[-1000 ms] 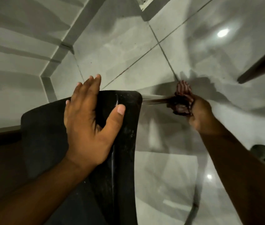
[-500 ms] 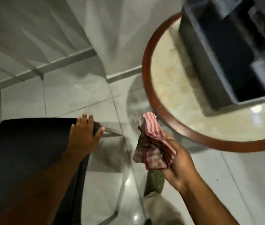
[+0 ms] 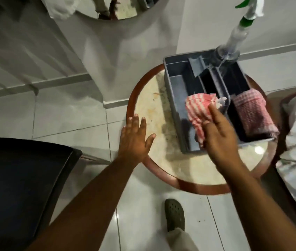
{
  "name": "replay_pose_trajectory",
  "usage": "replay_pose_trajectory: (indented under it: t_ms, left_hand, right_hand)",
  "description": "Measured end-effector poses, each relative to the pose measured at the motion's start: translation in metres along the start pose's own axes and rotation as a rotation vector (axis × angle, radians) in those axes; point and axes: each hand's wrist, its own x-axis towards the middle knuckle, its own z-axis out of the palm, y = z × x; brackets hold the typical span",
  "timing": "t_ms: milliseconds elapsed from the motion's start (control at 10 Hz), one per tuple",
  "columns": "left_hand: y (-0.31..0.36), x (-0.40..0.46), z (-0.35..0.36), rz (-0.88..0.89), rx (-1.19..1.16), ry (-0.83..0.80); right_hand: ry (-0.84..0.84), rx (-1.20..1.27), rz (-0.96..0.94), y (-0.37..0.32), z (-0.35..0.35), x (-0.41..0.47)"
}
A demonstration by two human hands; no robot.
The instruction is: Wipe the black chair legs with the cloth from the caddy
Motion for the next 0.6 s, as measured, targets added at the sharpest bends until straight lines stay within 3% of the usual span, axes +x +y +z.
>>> replay_pose_trajectory:
  t_ms: [100,200,300,400,600]
  left_hand:
    - [0.004,0.037,0.031,-0.046,0.076,-0.011]
    - [0.009,0.060,0.052,-0.065,0.065,-0.032]
    - [0.012,0.065,0.069,-0.015,0.046,0.021]
    - [0.011,0.064,0.077,-0.027,0.036,0.009]
    - [0.004,0.053,0.069,-0.102,0.022,-0.103]
  right_hand:
    - [-0.201,-0.441,-0.098,0.022,0.043,0.027]
    - [-0.273,-0.796,-0.209,0.044,0.074,0.035]
    - [-0.236,-0.797,-0.263,0.059,0.080,0.043]
    - [-0.253,-0.756,-0.153,0.063,0.080,0.049]
    - [-0.324,-0.860,-0.124,0.043,0.081,0.047]
